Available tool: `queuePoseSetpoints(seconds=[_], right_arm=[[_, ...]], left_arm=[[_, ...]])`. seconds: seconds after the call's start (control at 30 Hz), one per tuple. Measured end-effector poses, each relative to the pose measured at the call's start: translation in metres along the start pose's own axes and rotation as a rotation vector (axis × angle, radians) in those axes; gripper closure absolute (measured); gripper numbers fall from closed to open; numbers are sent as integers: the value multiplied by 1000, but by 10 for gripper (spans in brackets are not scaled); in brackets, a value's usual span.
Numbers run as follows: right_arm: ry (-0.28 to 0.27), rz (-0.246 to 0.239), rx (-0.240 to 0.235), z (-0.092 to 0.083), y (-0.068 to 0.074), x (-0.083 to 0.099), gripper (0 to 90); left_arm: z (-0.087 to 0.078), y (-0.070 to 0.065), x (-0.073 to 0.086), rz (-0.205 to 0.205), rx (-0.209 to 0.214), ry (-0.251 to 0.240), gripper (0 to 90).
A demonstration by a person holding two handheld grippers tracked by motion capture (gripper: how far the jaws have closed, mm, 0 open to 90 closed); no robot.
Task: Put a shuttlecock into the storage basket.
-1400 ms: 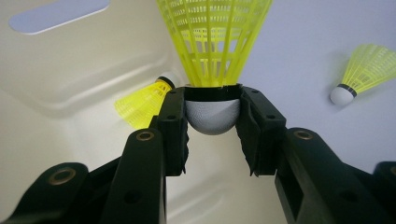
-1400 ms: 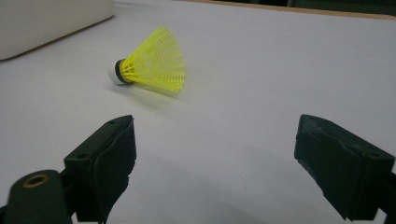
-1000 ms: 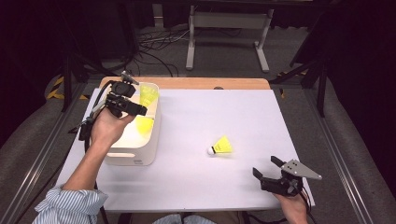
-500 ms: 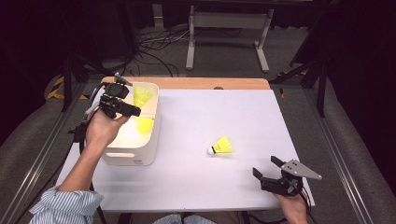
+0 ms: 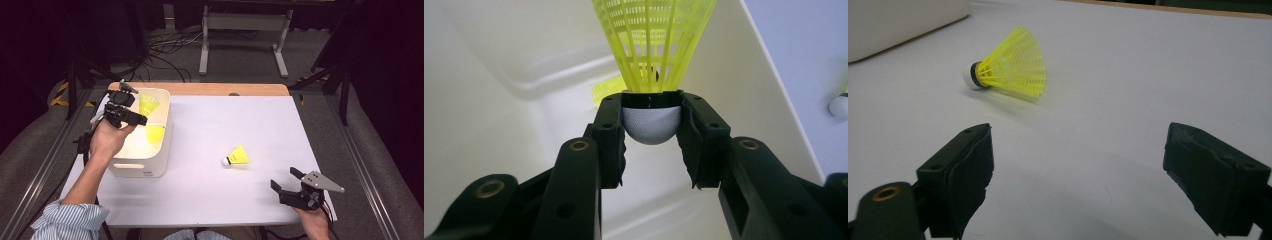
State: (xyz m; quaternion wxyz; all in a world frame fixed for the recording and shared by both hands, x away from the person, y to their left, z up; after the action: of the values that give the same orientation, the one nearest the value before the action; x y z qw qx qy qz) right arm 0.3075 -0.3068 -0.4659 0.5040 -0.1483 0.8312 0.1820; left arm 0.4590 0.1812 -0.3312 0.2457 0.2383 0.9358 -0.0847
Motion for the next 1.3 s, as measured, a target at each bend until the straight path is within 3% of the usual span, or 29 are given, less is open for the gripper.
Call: queuePoseSetpoints(seconds=[0.77, 1.07, 1.3], right_arm=[[5, -1, 1, 0, -1, 0, 133], [6, -1, 1, 0, 0, 0, 133], [6, 0, 0, 0, 0, 1, 133]], left_arm=[[23, 17, 2, -57, -22, 41, 642], [33, 22, 1, -59, -60, 79, 642], [37, 22, 0, -61, -57, 94, 641]])
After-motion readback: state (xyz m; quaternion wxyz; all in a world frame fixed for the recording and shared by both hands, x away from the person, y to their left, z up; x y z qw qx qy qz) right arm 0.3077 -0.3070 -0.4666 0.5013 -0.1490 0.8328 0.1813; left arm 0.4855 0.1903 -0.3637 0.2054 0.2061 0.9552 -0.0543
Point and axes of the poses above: each handheld gripper's, and its own axes: z roughly forward along the jaws, x roughly out of its underside, y roughly to its left, the point moved 3 cm from there along z, roughly forward along the jaws, and after that the axes turned 8 degrees about z, right-handed, at the moved point
